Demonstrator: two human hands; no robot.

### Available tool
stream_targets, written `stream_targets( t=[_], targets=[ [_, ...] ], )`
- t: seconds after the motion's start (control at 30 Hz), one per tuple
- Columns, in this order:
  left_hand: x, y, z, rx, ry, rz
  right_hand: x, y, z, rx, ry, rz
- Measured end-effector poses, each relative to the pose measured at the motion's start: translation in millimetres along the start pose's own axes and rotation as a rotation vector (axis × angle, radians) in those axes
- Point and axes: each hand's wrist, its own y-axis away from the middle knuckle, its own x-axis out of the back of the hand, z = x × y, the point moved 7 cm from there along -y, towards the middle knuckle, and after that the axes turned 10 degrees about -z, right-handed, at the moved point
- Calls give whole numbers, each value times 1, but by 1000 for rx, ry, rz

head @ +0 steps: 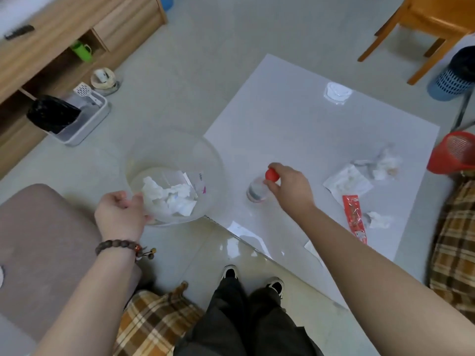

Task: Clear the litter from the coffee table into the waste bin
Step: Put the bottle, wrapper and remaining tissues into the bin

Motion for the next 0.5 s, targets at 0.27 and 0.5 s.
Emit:
stream_targets(
  t=[0.27, 0.5],
  targets=[
    [-40, 14, 23, -25, 11, -118, 112, 38, -67, 279, -348, 417],
    [-79, 32, 41, -92, 65, -273, 75, 19, -71, 258, -504, 279]
  ],
)
